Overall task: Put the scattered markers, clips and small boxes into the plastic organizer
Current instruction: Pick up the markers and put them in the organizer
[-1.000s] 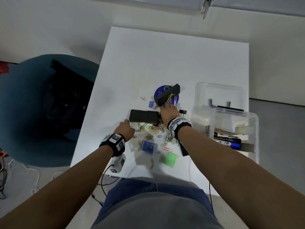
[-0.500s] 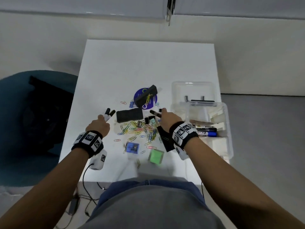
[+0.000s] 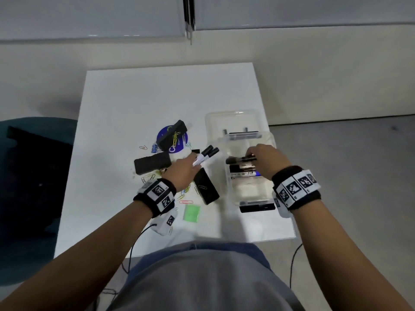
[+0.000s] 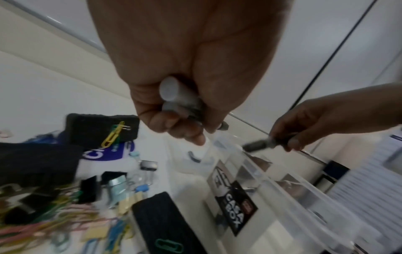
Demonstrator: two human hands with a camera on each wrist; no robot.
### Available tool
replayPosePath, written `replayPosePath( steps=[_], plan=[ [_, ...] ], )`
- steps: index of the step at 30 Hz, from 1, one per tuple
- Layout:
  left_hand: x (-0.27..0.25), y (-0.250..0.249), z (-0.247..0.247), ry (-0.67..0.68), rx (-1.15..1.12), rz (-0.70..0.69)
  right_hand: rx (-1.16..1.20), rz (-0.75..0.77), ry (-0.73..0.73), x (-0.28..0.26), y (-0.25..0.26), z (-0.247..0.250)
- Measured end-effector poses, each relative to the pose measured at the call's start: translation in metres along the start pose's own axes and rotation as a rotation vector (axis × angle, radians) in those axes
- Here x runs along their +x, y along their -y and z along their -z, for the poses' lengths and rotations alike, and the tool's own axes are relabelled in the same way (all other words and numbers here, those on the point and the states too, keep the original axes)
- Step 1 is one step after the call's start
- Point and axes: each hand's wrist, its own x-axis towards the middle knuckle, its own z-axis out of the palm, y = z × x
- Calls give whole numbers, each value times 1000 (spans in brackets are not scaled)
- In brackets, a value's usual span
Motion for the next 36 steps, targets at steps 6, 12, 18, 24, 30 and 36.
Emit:
replayPosePath(
  steps=[6,12,18,24,30,36],
  plan=[
    [15,-49,-16,125,172,-176,49,-21,239,-3,-19,-20],
    [39,-94,-39,156,230,-230,168,-137,144,-5,-35,1],
    [48,-101,-60,19,268,-295,273,-196,-30,-3,-24,7],
    [43,-23,-27,-242,-158,-191,418,-102,-252,-3,26,-16],
    [45,107,6,-210,244,236,396,-9,94,12,116,-73],
    [39,150,2,-108,459,259,160,-245,195,28,127,-138]
  ],
)
